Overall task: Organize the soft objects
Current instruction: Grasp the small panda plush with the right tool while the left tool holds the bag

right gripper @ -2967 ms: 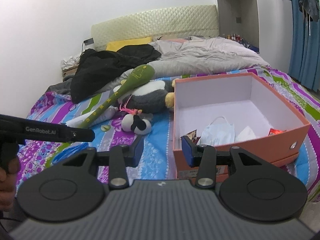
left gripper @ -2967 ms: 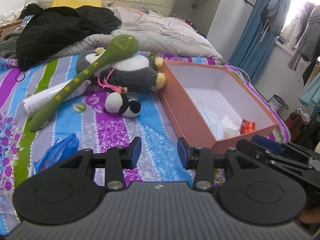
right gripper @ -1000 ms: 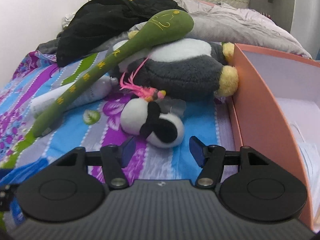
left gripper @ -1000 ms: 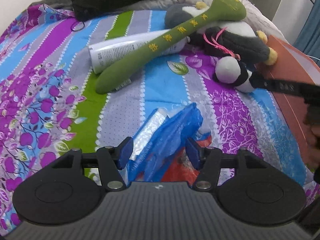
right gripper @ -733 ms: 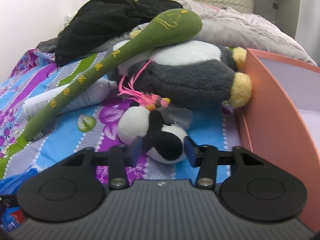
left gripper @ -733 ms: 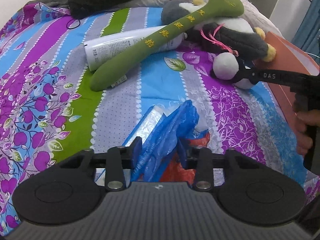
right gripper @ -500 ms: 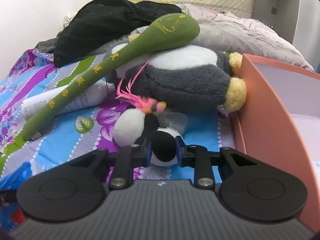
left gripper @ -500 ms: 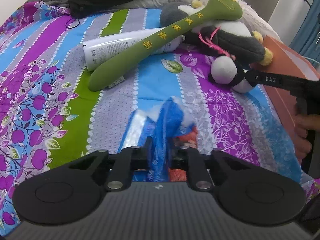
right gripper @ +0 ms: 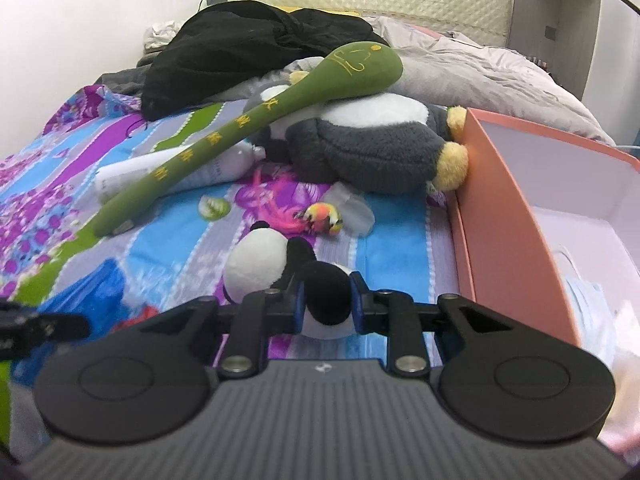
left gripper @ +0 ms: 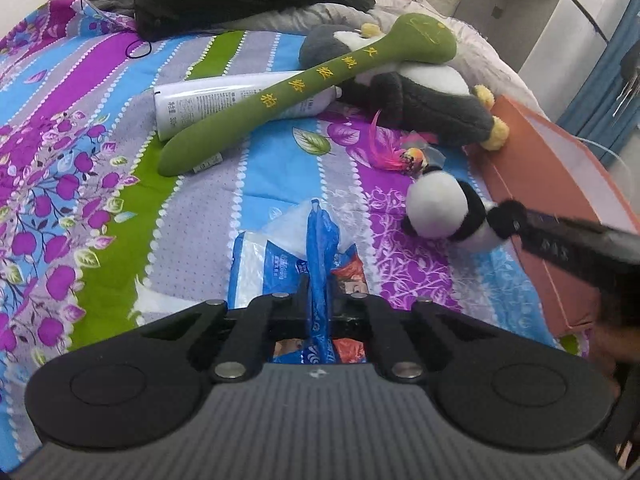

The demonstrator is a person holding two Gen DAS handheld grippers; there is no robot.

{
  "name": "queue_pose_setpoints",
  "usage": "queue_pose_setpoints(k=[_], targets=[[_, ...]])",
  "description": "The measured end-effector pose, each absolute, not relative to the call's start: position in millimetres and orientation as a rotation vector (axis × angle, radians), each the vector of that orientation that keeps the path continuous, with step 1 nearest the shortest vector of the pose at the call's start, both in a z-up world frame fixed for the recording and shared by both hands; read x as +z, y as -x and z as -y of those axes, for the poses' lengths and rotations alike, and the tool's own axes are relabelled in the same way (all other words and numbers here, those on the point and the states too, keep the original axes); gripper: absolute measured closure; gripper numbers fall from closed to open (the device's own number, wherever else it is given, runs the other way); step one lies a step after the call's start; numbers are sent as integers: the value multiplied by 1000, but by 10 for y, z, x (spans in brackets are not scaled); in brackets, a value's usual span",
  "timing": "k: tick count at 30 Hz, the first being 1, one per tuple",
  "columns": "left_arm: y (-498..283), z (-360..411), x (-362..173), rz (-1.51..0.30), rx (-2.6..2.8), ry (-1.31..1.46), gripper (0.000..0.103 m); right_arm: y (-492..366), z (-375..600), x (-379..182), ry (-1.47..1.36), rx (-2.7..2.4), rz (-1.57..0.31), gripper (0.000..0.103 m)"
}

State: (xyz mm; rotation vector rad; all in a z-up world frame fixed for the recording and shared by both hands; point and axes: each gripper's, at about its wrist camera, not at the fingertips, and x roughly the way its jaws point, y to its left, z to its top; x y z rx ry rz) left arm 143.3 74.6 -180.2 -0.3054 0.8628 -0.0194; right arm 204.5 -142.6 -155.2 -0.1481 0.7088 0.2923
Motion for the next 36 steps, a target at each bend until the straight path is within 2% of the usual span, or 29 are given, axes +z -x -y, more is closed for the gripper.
queue_pose_setpoints(k=[11,15,18,20,22,26,30,36], targets=[[-1332,-650,-1908,-907,-48,376,96,-1488,1406,-1541,164,361,-790,76],[-1324,-652,-1955,-921,-36,383,95,-1475,1426,-1564,188,414,-794,73],[-1322,-661,-1972,-919,-31,384,95,-1514,1424,-1532,217,470,-780,68],[-1329,-674,-1990,-925,-27,392,95,-1563,1396,-1532,261,505,-769,55],[-1331,-695,-2007,-928,-28,406,95,-1613,1359,-1553,319,518,-762,52],[-1333,-724,-2024,-930,-31,418,94,-1717,1270,-1622,418,604,-778,52],[-1330,-744,-2042,-929,-27,425,86,-1741,1224,-1610,475,676,-761,52],[-1327,-749,-2062,-925,-26,429,86,-1714,1144,-1573,533,792,-782,51]])
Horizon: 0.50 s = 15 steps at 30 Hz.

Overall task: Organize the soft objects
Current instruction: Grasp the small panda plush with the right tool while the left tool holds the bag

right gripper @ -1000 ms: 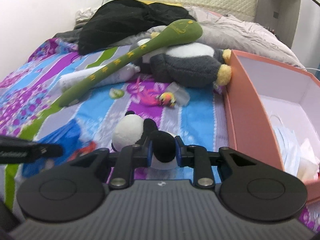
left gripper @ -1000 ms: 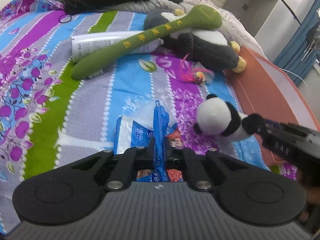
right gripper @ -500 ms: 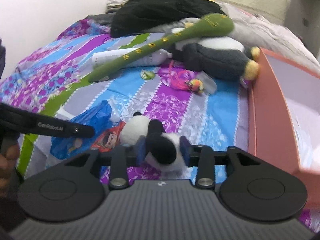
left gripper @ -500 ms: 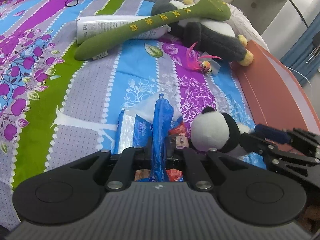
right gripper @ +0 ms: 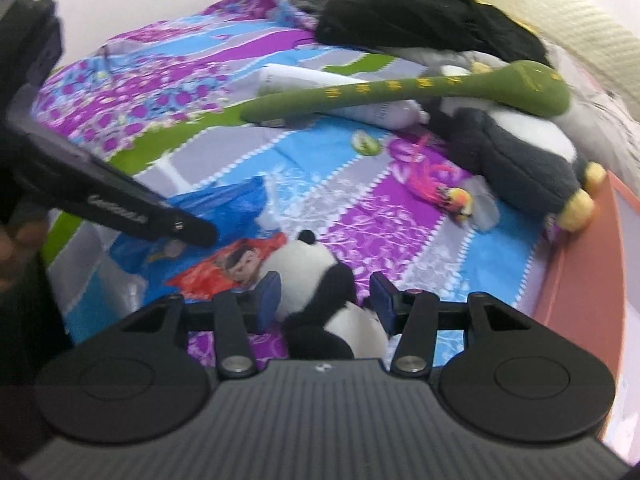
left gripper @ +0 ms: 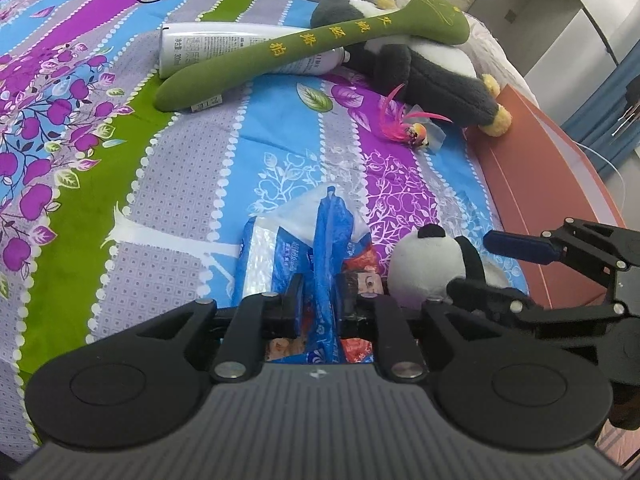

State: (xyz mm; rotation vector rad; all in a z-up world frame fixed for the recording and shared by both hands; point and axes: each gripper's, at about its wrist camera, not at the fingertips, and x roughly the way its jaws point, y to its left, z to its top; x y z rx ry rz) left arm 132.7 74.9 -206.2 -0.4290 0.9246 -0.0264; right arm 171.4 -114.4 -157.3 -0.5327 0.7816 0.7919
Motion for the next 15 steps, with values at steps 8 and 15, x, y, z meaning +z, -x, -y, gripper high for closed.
queue_pose_setpoints(k=[8,15], targets=[[-1321,-755,-2069,-920,-26,430,86,-1607,1033,-1738,675,795,-753,51],[-1321,-741,-2074,-916,-23,423,86,-1547,985,-1812,749,795,-726,48]])
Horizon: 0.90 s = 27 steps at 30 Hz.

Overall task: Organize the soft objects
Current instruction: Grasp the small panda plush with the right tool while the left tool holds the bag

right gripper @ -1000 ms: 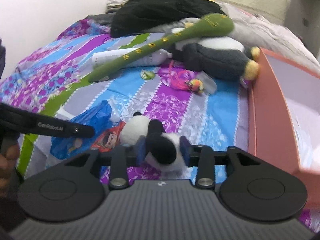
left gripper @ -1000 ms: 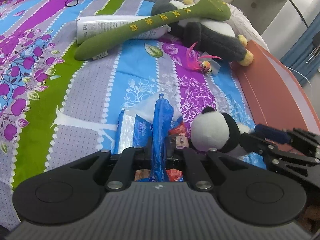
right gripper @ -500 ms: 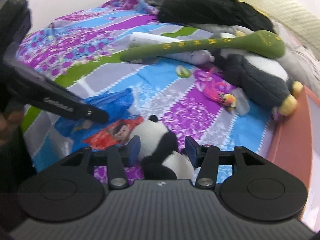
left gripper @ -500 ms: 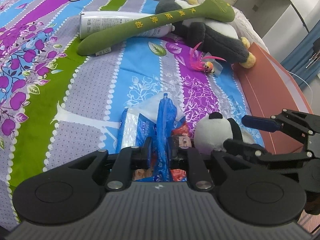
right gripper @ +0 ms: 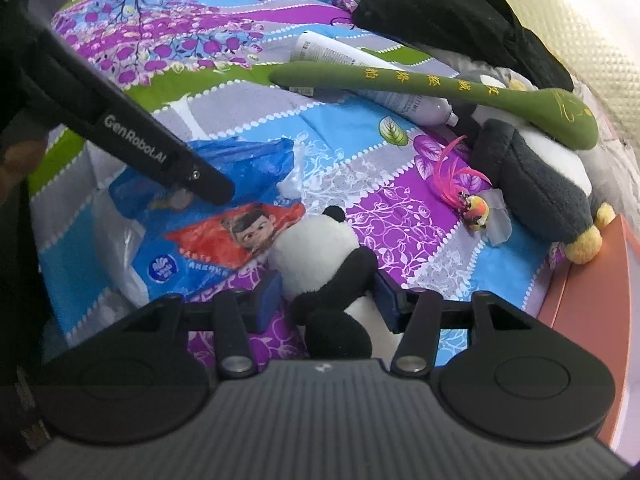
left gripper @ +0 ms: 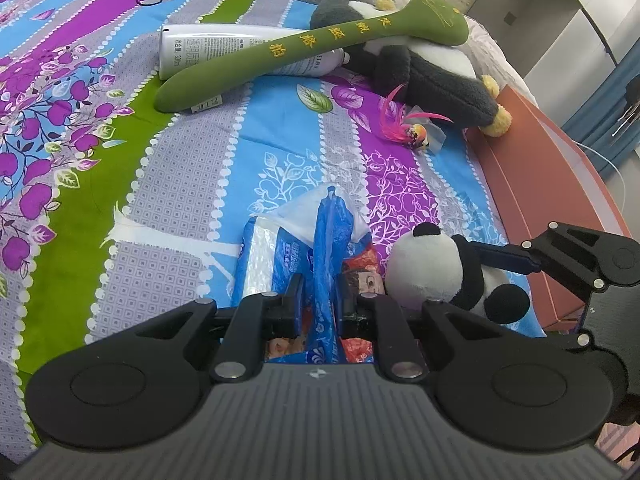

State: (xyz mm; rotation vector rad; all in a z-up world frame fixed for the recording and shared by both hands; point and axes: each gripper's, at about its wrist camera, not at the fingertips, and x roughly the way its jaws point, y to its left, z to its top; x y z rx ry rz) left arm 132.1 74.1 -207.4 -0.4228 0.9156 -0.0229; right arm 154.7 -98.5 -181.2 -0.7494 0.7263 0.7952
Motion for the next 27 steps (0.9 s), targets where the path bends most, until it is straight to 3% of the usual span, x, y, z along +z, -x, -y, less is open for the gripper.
queue_pose_setpoints(k=[12,27], targets=[[-1312,-713,-2070,-910,-36,421,71,-1416,913,-1993,958,755,-640,50],[-1297,-640,-2054,-912,-30,370,71,-1613,1209,-1561,597,587,-693,54]])
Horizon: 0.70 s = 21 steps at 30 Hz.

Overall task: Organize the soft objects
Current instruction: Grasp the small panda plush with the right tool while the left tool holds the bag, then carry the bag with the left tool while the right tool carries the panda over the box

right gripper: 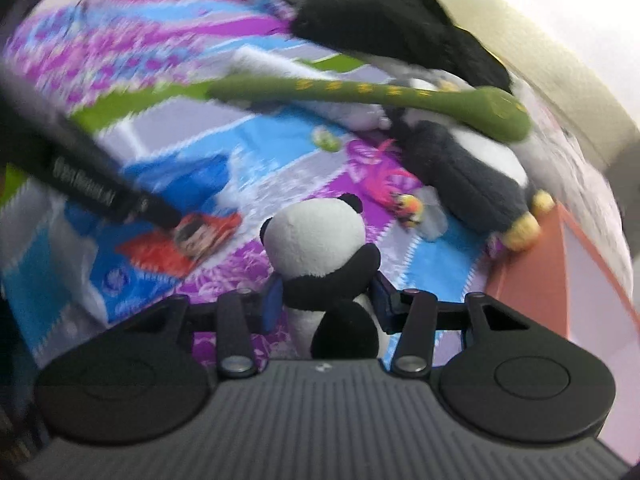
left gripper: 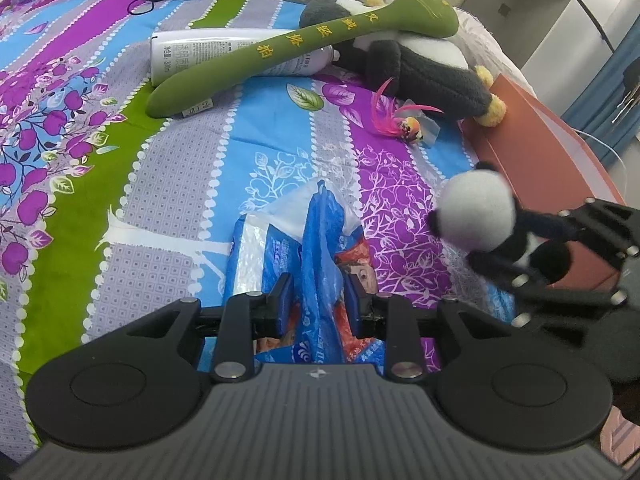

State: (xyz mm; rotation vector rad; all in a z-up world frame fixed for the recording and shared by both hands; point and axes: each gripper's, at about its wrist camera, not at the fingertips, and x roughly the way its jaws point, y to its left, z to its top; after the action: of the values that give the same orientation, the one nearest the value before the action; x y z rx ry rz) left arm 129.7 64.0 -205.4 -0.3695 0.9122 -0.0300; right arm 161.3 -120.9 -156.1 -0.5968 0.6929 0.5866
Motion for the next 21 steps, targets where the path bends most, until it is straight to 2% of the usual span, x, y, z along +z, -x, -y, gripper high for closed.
queue_pose_setpoints(k=[5,10,11,12,13,21], targets=[[-1303,-631,-2061,-914,-28,367,71,-1702,1452,-1528,299,527,-821,54],[-1304,-608,-2077,-912,-34,335,72,-1617,1524,-1628,174,474,-891,54],[-1299,-603,-2072,-911,-33,331,73,-1592,1523,-1630,166,463,-891,54],[-1298,-602,-2067,-909,-34,326,85,-1577,1522,-1627,155,451,-892,54],[-1294,-607,-2060,-904,-35,327,91,-1578,1525,-1619,141,440,-895,54],[-1146,-517,-1812,-872,-72,328,95,-1464,1664,-1492,-18,382,-904,54]])
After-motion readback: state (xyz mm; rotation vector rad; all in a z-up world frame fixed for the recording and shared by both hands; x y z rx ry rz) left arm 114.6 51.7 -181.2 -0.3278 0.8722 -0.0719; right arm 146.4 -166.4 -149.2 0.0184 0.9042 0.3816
